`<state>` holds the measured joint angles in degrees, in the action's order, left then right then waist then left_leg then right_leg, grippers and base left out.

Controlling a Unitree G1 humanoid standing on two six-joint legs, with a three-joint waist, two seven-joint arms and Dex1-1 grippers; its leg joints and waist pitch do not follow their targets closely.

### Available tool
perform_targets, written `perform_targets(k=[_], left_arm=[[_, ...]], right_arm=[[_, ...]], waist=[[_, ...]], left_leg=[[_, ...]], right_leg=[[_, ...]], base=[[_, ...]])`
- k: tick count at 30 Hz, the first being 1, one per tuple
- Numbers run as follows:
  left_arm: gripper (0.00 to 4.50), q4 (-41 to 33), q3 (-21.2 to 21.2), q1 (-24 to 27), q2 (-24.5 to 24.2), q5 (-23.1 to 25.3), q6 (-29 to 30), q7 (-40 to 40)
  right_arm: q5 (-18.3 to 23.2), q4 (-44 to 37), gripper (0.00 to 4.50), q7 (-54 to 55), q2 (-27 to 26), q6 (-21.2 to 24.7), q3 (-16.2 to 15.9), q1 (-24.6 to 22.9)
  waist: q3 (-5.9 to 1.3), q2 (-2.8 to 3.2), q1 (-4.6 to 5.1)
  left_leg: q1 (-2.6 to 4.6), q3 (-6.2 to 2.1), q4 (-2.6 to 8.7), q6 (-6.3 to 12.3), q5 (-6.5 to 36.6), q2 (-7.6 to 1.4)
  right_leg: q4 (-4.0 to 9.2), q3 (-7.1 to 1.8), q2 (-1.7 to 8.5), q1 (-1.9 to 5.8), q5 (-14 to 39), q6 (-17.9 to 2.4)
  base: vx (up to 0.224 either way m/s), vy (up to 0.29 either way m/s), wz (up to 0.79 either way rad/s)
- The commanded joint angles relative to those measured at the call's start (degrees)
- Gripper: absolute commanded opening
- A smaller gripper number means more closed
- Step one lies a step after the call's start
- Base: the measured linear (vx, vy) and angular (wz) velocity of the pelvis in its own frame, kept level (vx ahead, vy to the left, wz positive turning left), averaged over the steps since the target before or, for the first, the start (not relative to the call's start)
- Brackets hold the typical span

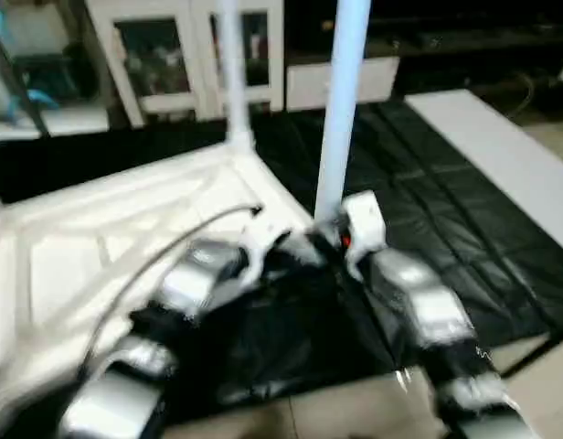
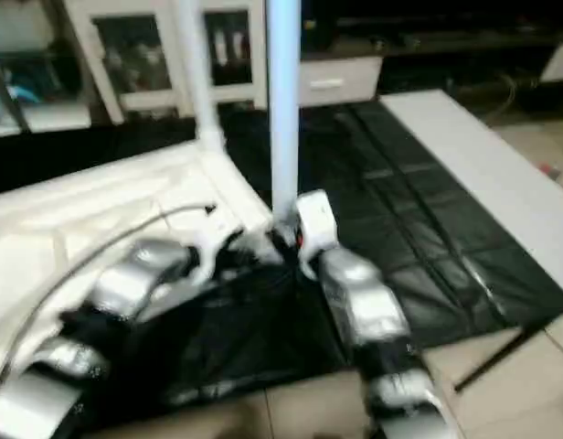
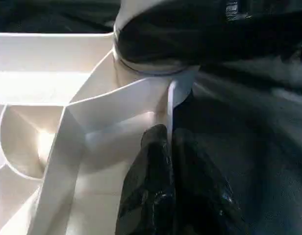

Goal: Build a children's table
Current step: Rotate leg to tighten

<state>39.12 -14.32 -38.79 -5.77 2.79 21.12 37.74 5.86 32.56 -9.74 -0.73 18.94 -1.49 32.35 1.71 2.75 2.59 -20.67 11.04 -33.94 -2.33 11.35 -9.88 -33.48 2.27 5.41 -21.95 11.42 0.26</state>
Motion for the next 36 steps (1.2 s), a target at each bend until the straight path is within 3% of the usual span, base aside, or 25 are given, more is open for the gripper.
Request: perform_targets(k=[1,5,6,7,8,10,13,15,16,18,20,23,24,28,29,36], left_arm=[[0.00,4.57,0.08,-1.05,2.84,0.37,-0.81,-6.09],[0.00,6.07,0.46,-1.94,3.23,0.77,-2.11,-6.71],[0.00,6.59,0.58,-2.23,3.29,0.99,-2.67,-6.60],[0.00,6.70,0.69,-2.27,3.07,1.10,-2.92,-6.23],[0.00,6.53,0.35,-1.97,2.19,1.41,-3.66,-4.97],[0.00,6.23,0.04,-1.42,1.31,1.44,-4.19,-3.50],[0.00,5.30,-0.95,-0.27,0.11,1.20,-5.56,0.34],[0.00,3.81,-1.92,0.78,-0.87,0.94,-6.27,3.53],[0.00,0.53,-3.64,2.81,-2.95,0.35,-6.60,9.16],[0.00,-0.44,-4.23,3.43,-3.69,0.24,-6.89,10.94],[0.00,-2.49,-5.60,4.72,-5.71,0.39,-7.03,14.17],[0.00,-7.60,-7.72,7.26,-9.73,-1.52,-8.71,23.64],[0.00,-8.58,-8.03,7.67,-10.35,-1.93,-9.09,25.30],[0.00,-13.02,-9.36,9.04,-12.87,-3.72,-7.50,31.08],[0.00,-15.10,-10.02,9.51,-14.01,-4.52,-6.16,33.61],[0.00,-18.61,-11.23,9.84,-16.27,-5.98,-3.31,38.69]], right_arm=[[2.42,6.30,2.39,4.45,-5.17,-0.97,0.12,2.57],[2.08,8.85,2.38,4.53,-6.64,-3.94,1.05,4.71],[1.91,9.71,2.37,3.73,-6.93,-5.18,1.25,5.34],[1.45,9.97,2.37,2.49,-6.80,-6.43,0.93,5.67],[2.06,8.62,2.72,-1.94,-6.12,-7.93,0.39,5.11],[2.43,5.89,3.06,-4.94,-4.89,-8.49,-0.03,3.80],[2.59,2.53,3.26,-8.13,-2.51,-8.25,-0.70,2.15],[3.03,0.01,3.48,-10.62,-0.79,-7.24,-1.30,1.03],[3.88,-5.23,3.53,-15.82,2.99,-4.76,-2.79,-1.26],[4.20,-6.64,3.83,-17.74,4.25,-4.23,-3.21,-1.95],[4.70,-10.51,3.97,-24.07,8.50,-2.61,-5.24,-3.95],[4.80,-19.21,4.27,-38.48,19.16,-0.17,-9.66,-8.83],[4.86,-20.57,4.36,-40.32,20.71,0.26,-10.24,-9.55],[6.43,-24.94,4.36,-46.68,26.32,2.16,-11.99,-12.19],[7.30,-26.54,4.36,-49.59,28.77,2.97,-12.49,-13.32],[6.51,-26.31,4.36,-52.76,31.62,3.00,-13.34,-13.79]], waist=[[-2.48,-0.39,0.14],[-2.76,-0.12,-0.10],[-2.81,-0.60,-0.09],[-2.90,-0.29,-0.20],[-2.91,-0.72,-0.22],[-3.00,-0.76,-0.46],[-3.14,-0.80,-0.72],[-3.05,-0.81,-0.97],[-3.07,-0.76,-0.94],[-3.13,-0.61,-1.48],[-2.94,-0.41,-2.15],[-2.71,-0.23,-2.90],[-2.67,-0.24,-3.48],[-2.46,-0.25,-3.93],[-2.38,-0.29,-4.42],[-2.45,-0.37,-4.71]], left_leg=[[0.58,-2.12,5.21,-2.01,23.04,-2.36],[0.20,-1.77,5.11,-0.07,19.19,-2.50],[0.07,-1.65,5.02,0.44,18.29,-2.51],[0.11,-1.55,4.91,1.32,16.64,-2.58],[0.08,-1.44,4.84,1.65,16.15,-2.58],[0.00,-1.32,4.63,2.83,14.49,-2.60],[-0.41,-1.26,4.30,5.50,9.82,-2.65],[-0.32,-1.23,4.28,5.98,9.19,-2.84],[-0.35,-1.17,4.22,6.15,9.14,-2.78],[-0.08,-1.07,4.18,6.87,8.04,-3.06],[0.16,-1.06,4.35,6.23,9.53,-3.16],[0.44,-1.00,4.63,4.39,12.77,-3.37],[0.65,-0.99,4.78,3.99,12.88,-3.57],[0.64,-0.84,4.99,2.68,14.64,-3.46],[1.03,-0.79,5.05,2.26,15.63,-3.68],[0.82,-0.81,5.05,1.48,14.54,-3.53]], right_leg=[[4.91,-1.39,2.61,0.77,19.95,-10.34],[4.53,-1.32,2.66,1.34,13.10,-11.99],[4.43,-1.34,2.66,1.38,11.92,-12.28],[4.20,-1.32,2.74,1.46,10.29,-13.11],[4.19,-1.33,2.70,1.48,9.73,-13.35],[4.00,-1.41,2.82,1.69,8.34,-13.92],[3.54,-1.35,2.99,2.20,4.64,-14.58],[3.54,-1.29,2.99,2.19,4.46,-15.07],[3.50,-1.32,2.94,2.18,4.39,-15.26],[3.20,-1.35,2.69,2.07,2.12,-15.87],[3.36,-1.36,2.67,2.02,3.63,-15.89],[3.64,-1.55,2.60,1.81,7.29,-14.58],[3.65,-1.63,2.62,1.79,7.17,-14.20],[3.71,-1.74,2.61,1.52,9.37,-14.07],[3.98,-1.90,2.73,1.25,11.03,-13.61],[3.79,-1.96,2.79,1.29,11.09,-13.70]], base=[[0.000,0.000,0.00],[0.000,0.000,0.00],[0.000,0.000,0.00],[0.000,0.000,0.00],[0.000,0.000,0.00],[0.000,0.000,0.00],[0.000,0.000,0.00],[0.000,0.000,0.00],[0.000,0.000,0.00],[0.000,0.000,0.00],[0.000,0.000,0.00],[0.000,0.000,0.00],[0.000,0.000,0.00],[0.000,0.000,0.00],[0.000,0.000,0.00],[0.000,0.000,0.00]])
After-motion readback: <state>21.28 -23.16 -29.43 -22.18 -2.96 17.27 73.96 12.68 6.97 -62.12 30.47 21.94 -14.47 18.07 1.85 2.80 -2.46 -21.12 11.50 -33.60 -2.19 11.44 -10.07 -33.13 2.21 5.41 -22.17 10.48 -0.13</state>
